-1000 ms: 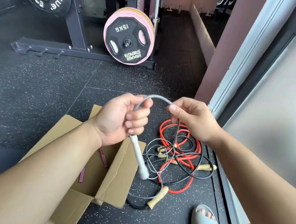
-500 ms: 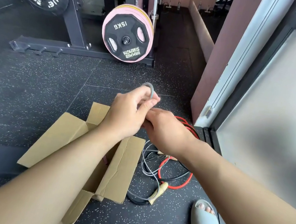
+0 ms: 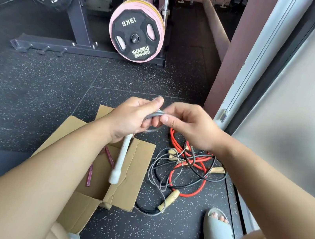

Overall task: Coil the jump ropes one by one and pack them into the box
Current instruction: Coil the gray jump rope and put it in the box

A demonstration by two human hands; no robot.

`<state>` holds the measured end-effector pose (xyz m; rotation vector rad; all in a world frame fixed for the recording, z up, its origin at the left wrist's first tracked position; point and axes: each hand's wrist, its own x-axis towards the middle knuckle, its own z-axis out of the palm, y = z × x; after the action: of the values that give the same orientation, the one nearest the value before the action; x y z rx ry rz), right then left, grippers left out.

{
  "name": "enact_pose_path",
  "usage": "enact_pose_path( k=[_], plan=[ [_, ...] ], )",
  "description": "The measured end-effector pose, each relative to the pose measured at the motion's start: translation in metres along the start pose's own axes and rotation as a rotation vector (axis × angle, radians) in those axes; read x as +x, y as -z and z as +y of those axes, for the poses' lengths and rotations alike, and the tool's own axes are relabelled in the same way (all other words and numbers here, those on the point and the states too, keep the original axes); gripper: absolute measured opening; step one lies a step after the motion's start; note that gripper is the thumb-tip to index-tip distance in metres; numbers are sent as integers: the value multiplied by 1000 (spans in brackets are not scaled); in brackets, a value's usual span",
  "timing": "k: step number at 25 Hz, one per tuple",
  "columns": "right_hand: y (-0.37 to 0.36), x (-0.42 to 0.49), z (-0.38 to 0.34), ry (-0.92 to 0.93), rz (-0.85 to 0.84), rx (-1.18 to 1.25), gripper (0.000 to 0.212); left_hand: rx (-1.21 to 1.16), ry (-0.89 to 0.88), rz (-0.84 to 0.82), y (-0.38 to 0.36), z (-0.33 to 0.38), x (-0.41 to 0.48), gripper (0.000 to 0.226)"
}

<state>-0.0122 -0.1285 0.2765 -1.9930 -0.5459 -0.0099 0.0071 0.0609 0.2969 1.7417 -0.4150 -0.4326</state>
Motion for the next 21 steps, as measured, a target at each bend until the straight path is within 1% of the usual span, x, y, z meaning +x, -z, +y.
enact_pose_path(
  k=[1,3,4,6,7,8,10,12,15,16,17,18,20,21],
  plan=[
    [-1,-2,1,-32,-37,70,28,-54,21,12,-2,1,-2,53],
    [-4,-5,-3,-87,-42,150,29,-126,53,30,-3,2,-3,50],
    [-6,-6,-6,-126,-15,215,31,-177,78,28,-1,1,-3,47],
    [-2,-6,-10,-215,91,384,35,-281,119,-8,4,0,-3,41],
    [1,-4,-10,-244,146,423,38,-289,119,-29,5,-2,-4,41],
    [4,-5,-11,-252,185,400,39,-256,106,-42,5,-4,-5,41],
    [6,-5,-8,-227,232,229,40,-157,52,-32,-1,-8,-7,41],
    [7,-6,-7,-156,244,-28,38,-60,4,-3,-11,-13,-7,39],
    [5,-8,-4,-40,223,-381,27,166,-55,40,-16,-16,-4,28],
    [2,-8,-4,-10,212,-419,20,227,-69,25,-16,-17,-3,25],
    [-1,-7,-2,-1,207,-390,12,263,-76,-7,-15,-17,-2,23],
    [-2,-5,0,-24,200,-280,5,286,-78,-50,-15,-16,-2,22],
    [1,-3,5,-98,167,3,10,289,-83,-93,-14,-13,-3,28],
    [6,-3,8,-119,137,96,8,228,-74,-81,-14,-12,-3,31]
  ],
)
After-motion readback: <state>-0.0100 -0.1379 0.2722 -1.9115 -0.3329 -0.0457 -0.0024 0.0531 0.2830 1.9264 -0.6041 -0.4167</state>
